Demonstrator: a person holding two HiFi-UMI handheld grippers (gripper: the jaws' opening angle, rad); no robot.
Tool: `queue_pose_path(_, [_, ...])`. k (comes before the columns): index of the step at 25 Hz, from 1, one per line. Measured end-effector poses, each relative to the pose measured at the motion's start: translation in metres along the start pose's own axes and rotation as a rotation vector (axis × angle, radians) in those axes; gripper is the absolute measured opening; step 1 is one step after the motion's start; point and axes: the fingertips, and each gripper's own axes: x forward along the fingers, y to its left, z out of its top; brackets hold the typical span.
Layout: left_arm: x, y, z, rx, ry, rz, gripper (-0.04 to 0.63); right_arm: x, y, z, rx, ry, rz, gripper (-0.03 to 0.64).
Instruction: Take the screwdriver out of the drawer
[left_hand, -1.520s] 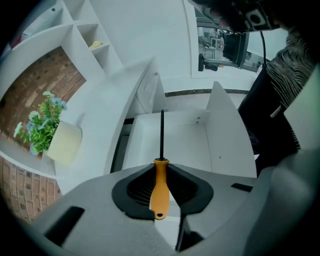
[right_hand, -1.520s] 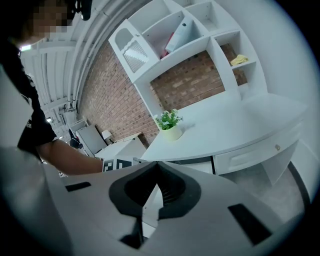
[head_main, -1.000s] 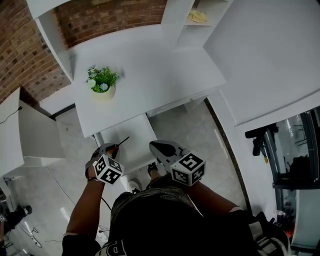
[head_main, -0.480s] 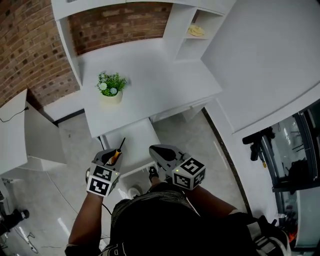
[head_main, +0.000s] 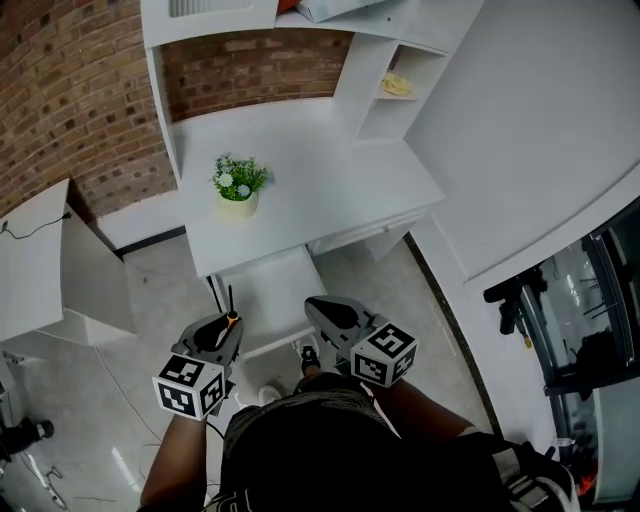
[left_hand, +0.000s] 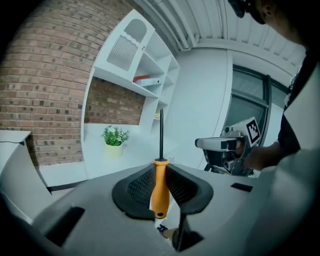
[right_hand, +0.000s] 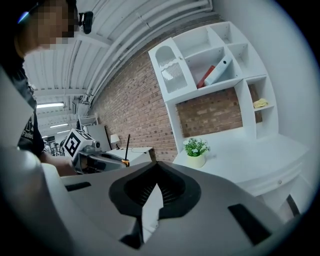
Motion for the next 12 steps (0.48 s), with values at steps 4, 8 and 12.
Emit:
queue_pose_path(4, [-0.023,-0.012,0.008,-0.042,-0.059,-0.029,0.08,-0.005,0.014,0.004,-0.009,-0.019,0.009,0.004])
queue_pose_path(8, [-0.039,-0.015,0.015,-0.053,-0.099,-0.018,0.08,-0.01,0.024,0.004,-0.015,-0.021,0.018,0.004])
queue_pose_path(12, [-0.048,-0.013,0.016,-0.079,-0.124,0.005,0.08,-0.01,0.028,0.003,-0.023,-0.018,0.037,0.004])
